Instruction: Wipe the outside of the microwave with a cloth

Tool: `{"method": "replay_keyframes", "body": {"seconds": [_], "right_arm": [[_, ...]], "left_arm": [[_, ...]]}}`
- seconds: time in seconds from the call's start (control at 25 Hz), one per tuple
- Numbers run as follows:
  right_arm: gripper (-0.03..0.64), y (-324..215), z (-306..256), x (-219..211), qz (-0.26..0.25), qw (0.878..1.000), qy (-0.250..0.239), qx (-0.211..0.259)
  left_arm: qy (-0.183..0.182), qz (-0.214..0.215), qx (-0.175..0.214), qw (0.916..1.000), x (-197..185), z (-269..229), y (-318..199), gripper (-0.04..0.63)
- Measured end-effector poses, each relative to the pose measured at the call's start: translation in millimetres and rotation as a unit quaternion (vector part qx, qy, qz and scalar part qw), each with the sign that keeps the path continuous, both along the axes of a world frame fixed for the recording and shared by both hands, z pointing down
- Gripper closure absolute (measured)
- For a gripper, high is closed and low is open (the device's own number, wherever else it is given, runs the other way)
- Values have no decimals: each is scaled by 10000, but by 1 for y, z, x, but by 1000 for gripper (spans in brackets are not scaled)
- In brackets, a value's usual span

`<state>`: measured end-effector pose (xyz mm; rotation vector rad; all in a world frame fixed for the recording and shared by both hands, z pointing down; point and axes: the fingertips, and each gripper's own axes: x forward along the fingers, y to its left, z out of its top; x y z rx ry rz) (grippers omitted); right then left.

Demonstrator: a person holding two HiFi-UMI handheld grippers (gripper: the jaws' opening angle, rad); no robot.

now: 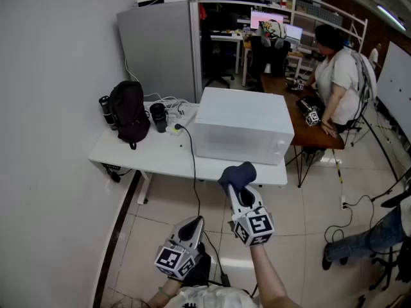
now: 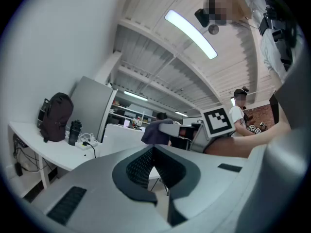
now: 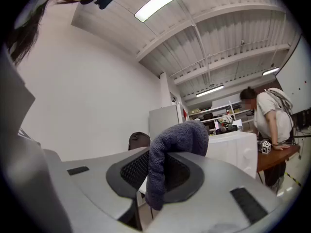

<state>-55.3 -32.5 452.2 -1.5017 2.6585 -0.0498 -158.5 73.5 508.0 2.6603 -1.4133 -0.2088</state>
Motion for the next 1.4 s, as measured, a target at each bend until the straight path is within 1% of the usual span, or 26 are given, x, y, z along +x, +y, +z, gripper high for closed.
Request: {"method": "replay_keyframes", "body": {"seconds": [0.12, 0.2, 0.32, 0.4, 0.52, 0.64, 0.72, 0.8, 0.88, 0.96, 1.04, 1.2, 1.4], "right_arm": [[549, -75, -4, -40, -182, 9993, 314, 67], [549, -118, -4, -69, -307, 9982, 496, 101], [549, -174, 5, -104, -397, 9958, 826, 80], [549, -201, 15, -121, -463, 9939, 1004, -47], [549, -221, 28, -135, -596, 9909, 1174, -260], [549, -245, 53, -130, -507, 9886, 1355, -428], [549, -251, 59, -121, -395, 9885, 1355, -541], [549, -248, 60, -102, -229, 9887, 1333, -643], [549, -246, 63, -71, 10, 9889, 1303, -718], [549, -243, 70, -28, 339, 9881, 1250, -824], [549, -240, 79, 23, 730, 9856, 1207, -935], [549, -233, 82, 118, 1472, 9764, 1137, -1094], [549, -216, 77, 208, 2221, 9628, 1012, -1157]], "left_arm": [[22, -10, -19, 10000, -24, -2, -56, 609], [11, 18, 37, 10000, -42, -8, -90, 609], [102, -34, 189, 9998, -64, -21, -140, 609], [134, -21, 167, 9998, -72, -28, -163, 609], [121, 50, 127, 9998, -76, -27, -183, 609], [224, 22, 3, 9997, -80, -22, -203, 609], [285, 6, -28, 9996, -81, -23, -212, 609], [358, 23, -67, 9993, -78, -24, -219, 609], [388, 92, -84, 9992, -70, -26, -226, 609], [403, 221, -100, 9989, -57, -24, -230, 609], [370, 370, -108, 9986, -41, -21, -231, 609], [302, 609, -153, 9976, -13, -19, -237, 609], [343, 784, -198, 9961, 10, -16, -243, 609]]}}
